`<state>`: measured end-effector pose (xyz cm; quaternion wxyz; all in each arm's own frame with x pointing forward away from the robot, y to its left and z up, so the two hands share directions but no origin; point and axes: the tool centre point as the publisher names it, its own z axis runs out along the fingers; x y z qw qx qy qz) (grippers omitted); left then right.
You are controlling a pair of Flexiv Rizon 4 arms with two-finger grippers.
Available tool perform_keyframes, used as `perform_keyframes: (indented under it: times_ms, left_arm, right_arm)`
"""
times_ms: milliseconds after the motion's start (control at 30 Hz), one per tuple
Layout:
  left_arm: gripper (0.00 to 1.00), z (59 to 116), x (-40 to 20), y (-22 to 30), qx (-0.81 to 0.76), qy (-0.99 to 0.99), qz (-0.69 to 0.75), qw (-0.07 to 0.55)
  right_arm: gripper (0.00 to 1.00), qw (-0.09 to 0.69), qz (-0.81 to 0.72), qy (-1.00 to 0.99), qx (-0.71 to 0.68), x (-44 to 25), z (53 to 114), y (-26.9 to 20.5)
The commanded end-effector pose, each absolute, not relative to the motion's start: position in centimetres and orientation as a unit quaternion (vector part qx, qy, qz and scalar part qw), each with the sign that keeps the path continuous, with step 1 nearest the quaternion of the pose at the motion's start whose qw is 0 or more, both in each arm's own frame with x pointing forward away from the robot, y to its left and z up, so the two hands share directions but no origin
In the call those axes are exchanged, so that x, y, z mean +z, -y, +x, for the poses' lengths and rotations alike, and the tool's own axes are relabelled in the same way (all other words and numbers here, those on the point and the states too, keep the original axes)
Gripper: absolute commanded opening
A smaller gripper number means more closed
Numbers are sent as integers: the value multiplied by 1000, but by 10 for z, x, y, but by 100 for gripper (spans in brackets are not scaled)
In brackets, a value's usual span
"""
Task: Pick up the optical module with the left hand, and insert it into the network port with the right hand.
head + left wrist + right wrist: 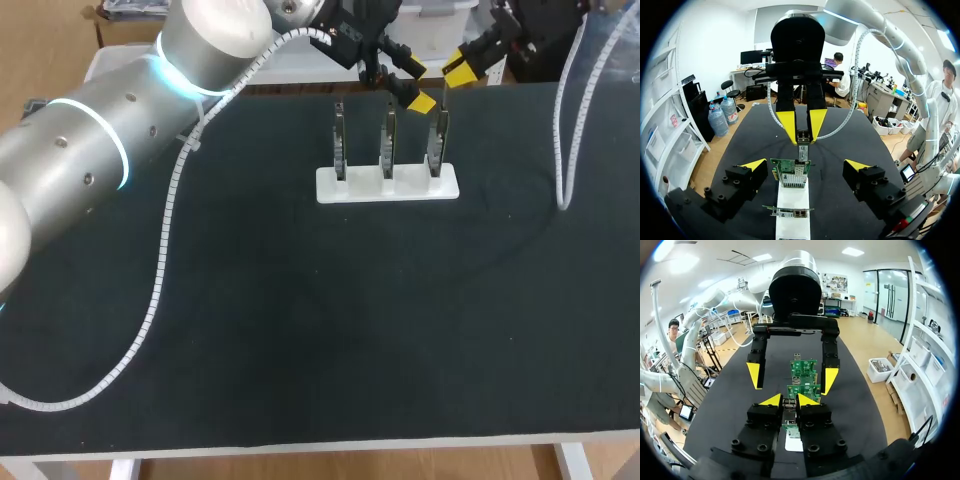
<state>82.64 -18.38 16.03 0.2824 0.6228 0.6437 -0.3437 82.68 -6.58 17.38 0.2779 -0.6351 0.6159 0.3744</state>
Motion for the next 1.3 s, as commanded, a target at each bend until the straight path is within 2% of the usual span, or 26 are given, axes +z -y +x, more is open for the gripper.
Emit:
perform_keyframes:
  times_ms: [33,1300]
  left_arm:
    - [100,836,161,188,-356,-637,630,264]
    - [100,836,161,188,-356,-637,630,264]
  right_arm:
    - [0,69,-689,-472,545,175,835,66]
    - [0,63,-686,-478,544,167,844,66]
